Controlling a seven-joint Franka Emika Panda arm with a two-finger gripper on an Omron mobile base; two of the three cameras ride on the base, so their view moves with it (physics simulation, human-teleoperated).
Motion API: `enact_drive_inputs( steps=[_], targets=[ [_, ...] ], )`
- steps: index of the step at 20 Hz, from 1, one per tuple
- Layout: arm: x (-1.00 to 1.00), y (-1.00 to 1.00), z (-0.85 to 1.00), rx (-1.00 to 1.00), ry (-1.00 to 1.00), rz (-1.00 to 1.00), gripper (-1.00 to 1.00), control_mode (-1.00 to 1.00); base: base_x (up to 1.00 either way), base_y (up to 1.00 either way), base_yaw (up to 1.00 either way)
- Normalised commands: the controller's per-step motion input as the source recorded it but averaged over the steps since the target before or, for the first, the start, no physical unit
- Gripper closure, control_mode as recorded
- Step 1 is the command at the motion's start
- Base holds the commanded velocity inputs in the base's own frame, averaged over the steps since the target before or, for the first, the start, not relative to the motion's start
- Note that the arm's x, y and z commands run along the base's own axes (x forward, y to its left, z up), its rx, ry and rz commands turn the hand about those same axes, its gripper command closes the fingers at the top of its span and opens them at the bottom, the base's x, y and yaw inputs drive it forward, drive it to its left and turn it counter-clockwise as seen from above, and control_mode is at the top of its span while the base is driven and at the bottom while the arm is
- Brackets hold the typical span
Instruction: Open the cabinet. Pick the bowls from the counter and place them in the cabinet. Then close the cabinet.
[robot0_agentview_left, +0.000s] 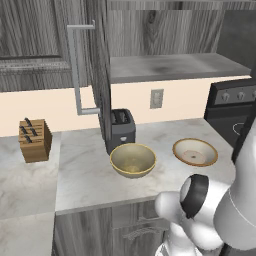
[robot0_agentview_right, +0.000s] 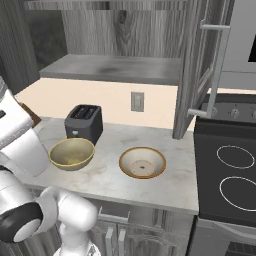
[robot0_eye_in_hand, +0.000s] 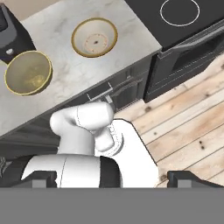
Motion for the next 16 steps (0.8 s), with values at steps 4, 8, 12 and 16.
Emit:
enact_drive_inputs(
  steps=[4,8,12,16],
  targets=[
    [0.15,0.0,-0.96,0.1,-0.04,0.07,-1.0,-1.0,0.0,0.0,0.0],
    [0.24,0.12,-0.37,0.0,-0.11,0.03,-1.0,-1.0,0.0,0.0,0.0],
    [0.29,0.54,-0.19,-0.09,-0.13,0.0,-1.0,-1.0,0.0,0.0,0.0],
    [0.41,0.11,0.0,-0.03,-0.04,-0.01,-1.0,-1.0,0.0,0.0,0.0]
  ],
)
